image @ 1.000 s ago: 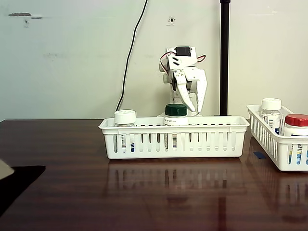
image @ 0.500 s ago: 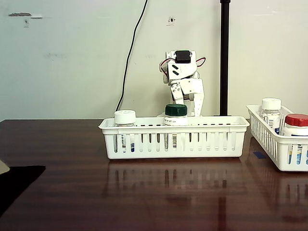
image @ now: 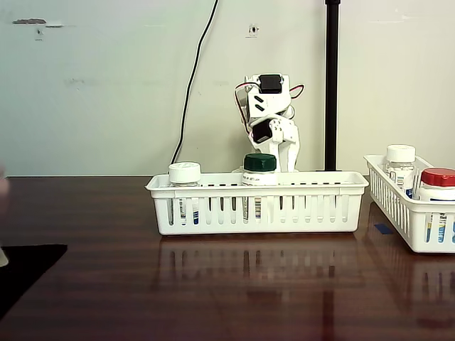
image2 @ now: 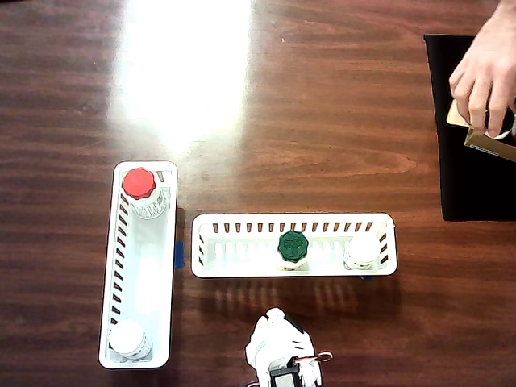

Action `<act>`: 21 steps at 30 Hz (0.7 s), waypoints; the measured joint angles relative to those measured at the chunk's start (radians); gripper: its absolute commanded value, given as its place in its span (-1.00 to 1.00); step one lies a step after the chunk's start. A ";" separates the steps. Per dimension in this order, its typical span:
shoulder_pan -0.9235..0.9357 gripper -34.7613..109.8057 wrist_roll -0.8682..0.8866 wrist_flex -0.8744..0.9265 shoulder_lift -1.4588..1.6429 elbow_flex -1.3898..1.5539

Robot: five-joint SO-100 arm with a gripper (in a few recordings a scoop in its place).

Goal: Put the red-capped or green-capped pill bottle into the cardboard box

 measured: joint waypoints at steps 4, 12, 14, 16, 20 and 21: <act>0.000 -0.50 -0.057 0.000 0.000 0.000; 0.000 -0.50 -0.083 0.000 0.000 0.000; 0.000 -0.50 -0.083 0.000 0.000 0.000; 0.000 -0.50 -0.083 0.000 0.000 0.000; 0.000 -0.50 -0.083 0.000 0.000 0.000; 0.000 -0.50 -0.083 0.000 0.000 0.000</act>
